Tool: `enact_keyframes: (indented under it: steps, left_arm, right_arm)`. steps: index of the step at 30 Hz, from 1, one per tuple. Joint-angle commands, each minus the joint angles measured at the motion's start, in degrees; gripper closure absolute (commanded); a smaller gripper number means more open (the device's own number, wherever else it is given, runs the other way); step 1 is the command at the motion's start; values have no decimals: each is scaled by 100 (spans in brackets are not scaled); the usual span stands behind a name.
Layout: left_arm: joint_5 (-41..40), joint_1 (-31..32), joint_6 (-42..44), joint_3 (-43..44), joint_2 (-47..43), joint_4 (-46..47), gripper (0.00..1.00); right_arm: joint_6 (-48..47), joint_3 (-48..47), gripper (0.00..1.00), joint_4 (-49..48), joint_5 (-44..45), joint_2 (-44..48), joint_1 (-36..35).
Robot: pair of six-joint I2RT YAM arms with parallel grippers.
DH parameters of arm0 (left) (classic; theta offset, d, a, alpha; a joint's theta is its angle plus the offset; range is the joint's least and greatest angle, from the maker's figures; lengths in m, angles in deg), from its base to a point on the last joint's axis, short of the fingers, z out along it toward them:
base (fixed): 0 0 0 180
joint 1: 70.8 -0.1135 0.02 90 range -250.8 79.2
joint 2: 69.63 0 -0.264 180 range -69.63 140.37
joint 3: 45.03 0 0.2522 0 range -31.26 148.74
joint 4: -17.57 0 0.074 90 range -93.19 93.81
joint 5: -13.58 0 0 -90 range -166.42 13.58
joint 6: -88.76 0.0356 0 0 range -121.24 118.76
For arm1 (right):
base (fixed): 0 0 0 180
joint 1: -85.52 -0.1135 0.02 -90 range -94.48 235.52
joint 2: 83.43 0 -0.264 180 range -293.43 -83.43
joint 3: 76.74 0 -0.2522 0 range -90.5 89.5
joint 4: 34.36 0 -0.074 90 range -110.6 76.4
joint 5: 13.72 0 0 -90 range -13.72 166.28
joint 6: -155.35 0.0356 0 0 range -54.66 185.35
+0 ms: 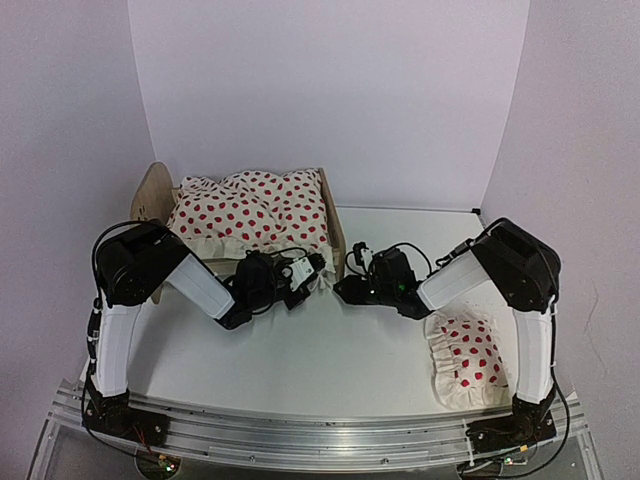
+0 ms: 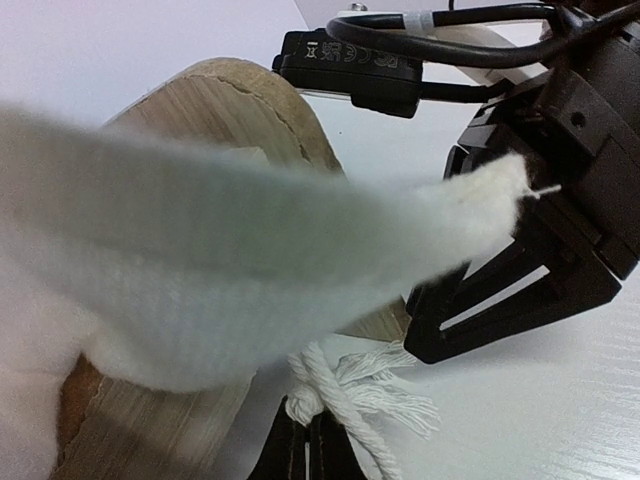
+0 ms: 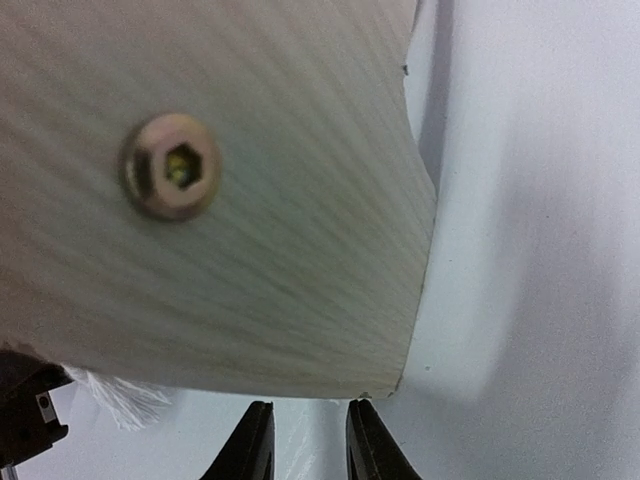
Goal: Set up the pet bed
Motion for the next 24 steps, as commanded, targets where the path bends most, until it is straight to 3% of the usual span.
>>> enact_keyframes:
  steps: [1, 5, 12, 18, 24]
  left_arm:
    - [61, -31, -115, 196, -91, 146, 100]
    - [50, -38, -93, 227, -105, 108, 100]
    - [49, -97, -84, 213, -102, 66, 100]
    - [68, -144, -109, 216, -99, 62, 100]
    - [98, -183, -112, 254, -48, 82, 100]
  right_arm:
    - [-586, 9, 74, -492, 237, -136, -238]
    - [-1333, 150, 72, -904, 461, -73, -337]
    - [-3587, 199, 71, -1307, 641, -201, -396]
    - [-4216, 611, 72, -1407, 800, 26, -677]
    - [-4972, 22, 71, -1468, 1454, -479, -647]
